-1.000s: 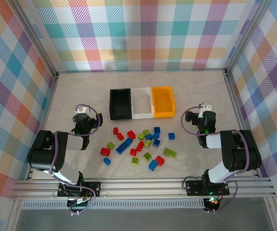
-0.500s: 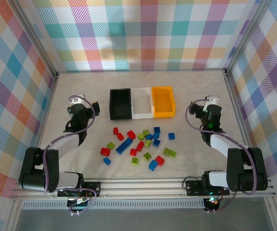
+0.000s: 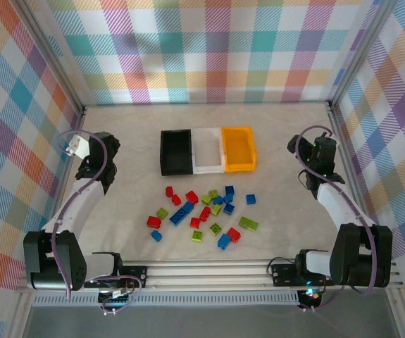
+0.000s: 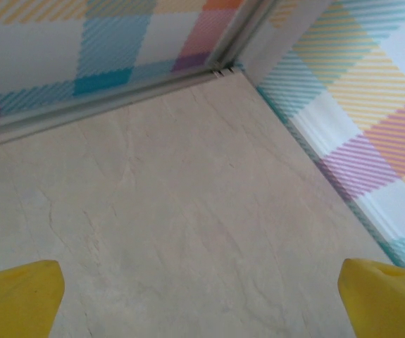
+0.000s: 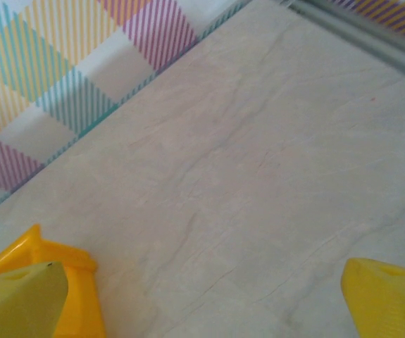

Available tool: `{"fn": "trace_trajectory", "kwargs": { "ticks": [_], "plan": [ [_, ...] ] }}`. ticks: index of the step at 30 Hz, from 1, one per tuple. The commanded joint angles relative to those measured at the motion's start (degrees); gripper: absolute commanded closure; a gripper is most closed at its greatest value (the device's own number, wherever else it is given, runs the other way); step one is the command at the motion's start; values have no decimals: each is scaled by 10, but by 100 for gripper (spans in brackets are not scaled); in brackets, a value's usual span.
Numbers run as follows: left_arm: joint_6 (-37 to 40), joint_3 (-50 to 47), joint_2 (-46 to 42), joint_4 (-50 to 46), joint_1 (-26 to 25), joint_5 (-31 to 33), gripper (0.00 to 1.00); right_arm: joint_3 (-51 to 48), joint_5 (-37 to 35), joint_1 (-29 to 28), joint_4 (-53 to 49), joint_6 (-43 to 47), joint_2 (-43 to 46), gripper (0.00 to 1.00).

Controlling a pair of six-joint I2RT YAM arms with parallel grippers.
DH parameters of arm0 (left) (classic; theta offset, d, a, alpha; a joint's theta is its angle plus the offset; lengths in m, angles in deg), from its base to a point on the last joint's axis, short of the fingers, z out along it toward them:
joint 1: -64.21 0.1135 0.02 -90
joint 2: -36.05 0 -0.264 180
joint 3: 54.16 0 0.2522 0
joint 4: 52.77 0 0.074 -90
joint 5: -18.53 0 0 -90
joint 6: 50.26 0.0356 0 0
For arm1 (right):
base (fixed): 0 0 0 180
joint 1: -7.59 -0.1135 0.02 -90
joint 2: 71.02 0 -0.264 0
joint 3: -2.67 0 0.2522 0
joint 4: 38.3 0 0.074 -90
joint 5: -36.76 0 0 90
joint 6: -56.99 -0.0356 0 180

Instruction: Sort the legos into containers by color

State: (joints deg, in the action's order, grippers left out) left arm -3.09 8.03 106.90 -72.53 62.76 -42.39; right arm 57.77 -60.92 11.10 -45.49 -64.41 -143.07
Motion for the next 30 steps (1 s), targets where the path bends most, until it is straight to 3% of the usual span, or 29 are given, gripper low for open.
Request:
{"fn": "trace_trajectory", "kwargs": {
  "ticks": [1,3,6,8,13,16,23,30],
  "plan": [
    [23,-22,-43,19,1,-57,0,-11,123,3,33,-37,2,0],
    [38,-8,-49,5,1,-83,0,-7,151,3,34,-48,6,0],
    [52,26,-45,-45,-2,-142,0,69,209,-7,-97,4,-22,0],
    [51,34,-46,-58,-14,-176,0,97,206,-34,-176,31,-37,0],
    [46,32,-61,-115,-105,-194,0,109,90,-151,-329,52,-51,0],
    [47,24,-60,-146,-158,-209,0,103,67,-208,-392,65,-83,0],
    [49,-3,-59,-186,-220,-236,0,80,27,-293,-403,78,-127,1],
    [46,-10,-51,-186,-240,-233,0,100,-4,-323,-401,79,-178,16]
  ]
}}
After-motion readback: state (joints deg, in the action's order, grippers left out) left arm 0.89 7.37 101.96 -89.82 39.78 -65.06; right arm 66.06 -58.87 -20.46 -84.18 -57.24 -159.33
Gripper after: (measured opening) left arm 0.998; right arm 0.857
